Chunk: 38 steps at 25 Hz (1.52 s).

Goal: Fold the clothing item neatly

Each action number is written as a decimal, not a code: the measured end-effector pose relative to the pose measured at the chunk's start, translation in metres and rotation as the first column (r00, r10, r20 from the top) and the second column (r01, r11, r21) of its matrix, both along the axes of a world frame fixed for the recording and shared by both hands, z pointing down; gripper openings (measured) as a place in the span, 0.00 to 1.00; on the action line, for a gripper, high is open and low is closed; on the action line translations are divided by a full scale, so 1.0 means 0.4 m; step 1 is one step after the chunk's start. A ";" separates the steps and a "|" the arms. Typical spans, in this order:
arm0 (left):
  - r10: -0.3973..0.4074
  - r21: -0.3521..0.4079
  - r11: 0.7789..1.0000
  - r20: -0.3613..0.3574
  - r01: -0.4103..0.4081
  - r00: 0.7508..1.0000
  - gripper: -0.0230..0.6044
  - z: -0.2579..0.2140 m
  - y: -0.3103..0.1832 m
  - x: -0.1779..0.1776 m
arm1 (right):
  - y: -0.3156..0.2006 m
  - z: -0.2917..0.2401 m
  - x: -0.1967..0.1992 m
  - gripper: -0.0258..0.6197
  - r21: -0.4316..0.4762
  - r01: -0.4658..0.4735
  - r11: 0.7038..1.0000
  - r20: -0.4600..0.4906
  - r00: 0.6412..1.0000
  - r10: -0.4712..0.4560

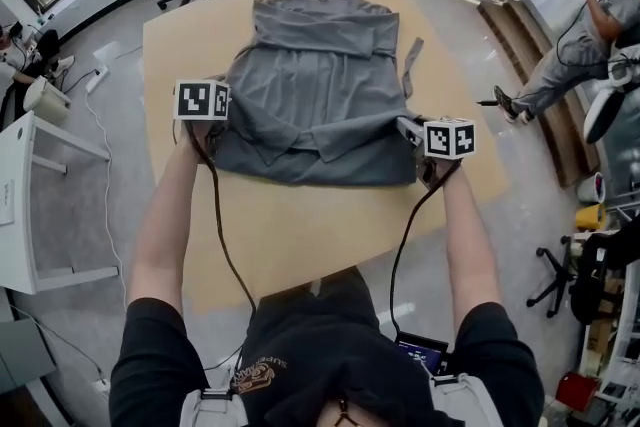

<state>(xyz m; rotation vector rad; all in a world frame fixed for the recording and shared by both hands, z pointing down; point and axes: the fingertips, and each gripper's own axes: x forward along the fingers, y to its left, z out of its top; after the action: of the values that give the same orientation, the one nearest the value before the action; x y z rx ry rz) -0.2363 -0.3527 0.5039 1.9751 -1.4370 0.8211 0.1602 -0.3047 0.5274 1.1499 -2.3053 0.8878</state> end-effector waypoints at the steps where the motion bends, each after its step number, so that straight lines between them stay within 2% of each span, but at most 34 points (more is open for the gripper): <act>1: -0.003 -0.018 1.000 0.011 0.003 1.000 0.10 0.024 -0.013 0.000 | -0.009 0.027 0.012 0.07 -0.026 -0.013 1.000 -0.004 1.000 0.013; 5: -0.016 -0.091 0.996 0.062 0.022 0.998 0.10 0.120 -0.047 -0.017 | -0.032 0.116 0.054 0.07 -0.121 -0.062 0.991 -0.007 0.998 0.062; 9: -0.043 -0.144 0.988 0.083 0.054 0.996 0.10 0.202 -0.053 -0.035 | -0.045 0.167 0.071 0.07 -0.161 -0.068 0.985 -0.034 0.997 0.063; 14: -0.040 -0.169 0.984 0.118 0.060 0.992 0.10 0.263 -0.060 -0.044 | -0.054 0.218 0.075 0.07 -0.200 -0.068 0.977 -0.118 0.992 0.045; 17: -0.043 -0.177 0.982 0.116 0.063 0.992 0.10 0.280 -0.066 -0.046 | -0.060 0.236 0.083 0.07 -0.216 -0.085 0.973 -0.131 0.990 0.058; 32: -0.037 -0.185 0.981 0.128 0.060 0.991 0.10 0.300 -0.082 -0.036 | -0.069 0.244 0.084 0.07 -0.215 -0.098 0.972 -0.089 0.993 0.080; 35: -0.021 -0.160 0.986 0.128 0.041 0.992 0.10 0.267 -0.096 -0.031 | -0.072 0.221 0.085 0.07 -0.201 -0.100 0.975 -0.100 0.992 0.081; 38: -0.015 -0.111 0.993 0.118 0.028 0.993 0.10 0.207 -0.115 -0.031 | -0.089 0.161 0.078 0.07 -0.145 -0.098 0.985 -0.107 0.991 0.082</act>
<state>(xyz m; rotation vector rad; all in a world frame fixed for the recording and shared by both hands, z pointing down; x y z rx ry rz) -0.2489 -0.3988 0.5867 1.8512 -1.4420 1.0000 0.1914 -0.3404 0.5916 1.2128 -2.0823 0.9948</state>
